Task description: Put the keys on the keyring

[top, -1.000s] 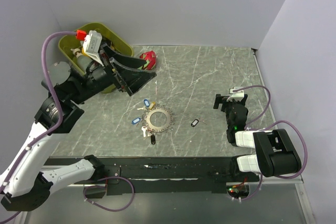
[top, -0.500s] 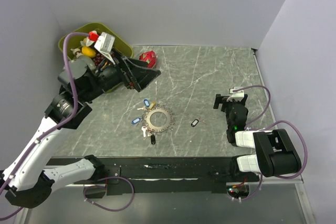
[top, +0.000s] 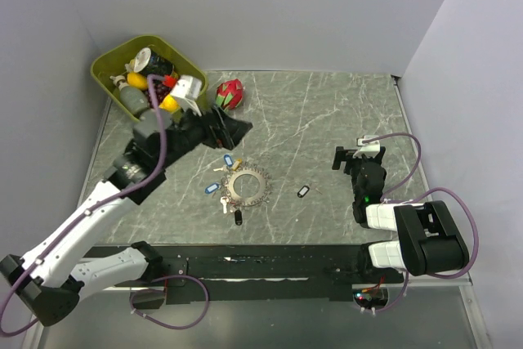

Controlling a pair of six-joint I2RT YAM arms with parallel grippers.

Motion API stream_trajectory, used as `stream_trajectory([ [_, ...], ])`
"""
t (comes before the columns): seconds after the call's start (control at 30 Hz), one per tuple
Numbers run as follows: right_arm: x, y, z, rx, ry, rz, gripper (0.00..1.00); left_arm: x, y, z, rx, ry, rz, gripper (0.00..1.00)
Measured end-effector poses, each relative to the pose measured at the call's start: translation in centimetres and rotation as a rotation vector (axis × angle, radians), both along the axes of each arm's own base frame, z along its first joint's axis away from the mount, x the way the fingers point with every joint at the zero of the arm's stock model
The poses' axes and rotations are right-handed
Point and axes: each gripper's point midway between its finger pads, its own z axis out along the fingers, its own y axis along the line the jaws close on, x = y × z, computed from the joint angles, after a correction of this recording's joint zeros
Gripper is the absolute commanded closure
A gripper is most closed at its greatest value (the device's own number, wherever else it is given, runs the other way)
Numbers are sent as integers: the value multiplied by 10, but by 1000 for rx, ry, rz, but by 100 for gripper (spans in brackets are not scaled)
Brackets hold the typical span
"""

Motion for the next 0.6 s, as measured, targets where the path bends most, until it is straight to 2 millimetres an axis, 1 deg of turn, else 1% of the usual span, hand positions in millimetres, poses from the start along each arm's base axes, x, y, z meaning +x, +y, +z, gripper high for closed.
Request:
stream_trajectory([
  [0.1, 0, 0, 0, 0, 0, 0, 0, 9, 1, -51, 58, 71, 36, 4],
  [0.2, 0, 0, 0, 0, 0, 0, 0, 13, 6, -98, 120, 138, 72, 4],
  [0.27, 0, 0, 0, -1, 0, -2, 0, 15, 12, -119, 149, 167, 104, 4],
  [0.33, -1, -7, 0, 3, 2, -44, 0, 17, 18, -138, 175, 191, 140, 4],
  [0.4, -2, -19, 0, 24, 38, -129, 0, 19, 24, -151, 195, 209, 176, 4],
  [0.43, 2, -24, 6, 36, 60, -167, 0, 21, 27, -156, 200, 213, 193, 4],
  [0.47, 11, -27, 20, 68, 81, -207, 0, 22, 30, -159, 203, 215, 210, 4],
  [0.5, 16, -27, 29, 88, 76, -221, 0, 21, 33, -161, 203, 213, 222, 4],
  [0.6, 32, -20, 71, 196, 100, -242, 0, 19, 41, -163, 195, 200, 248, 4],
])
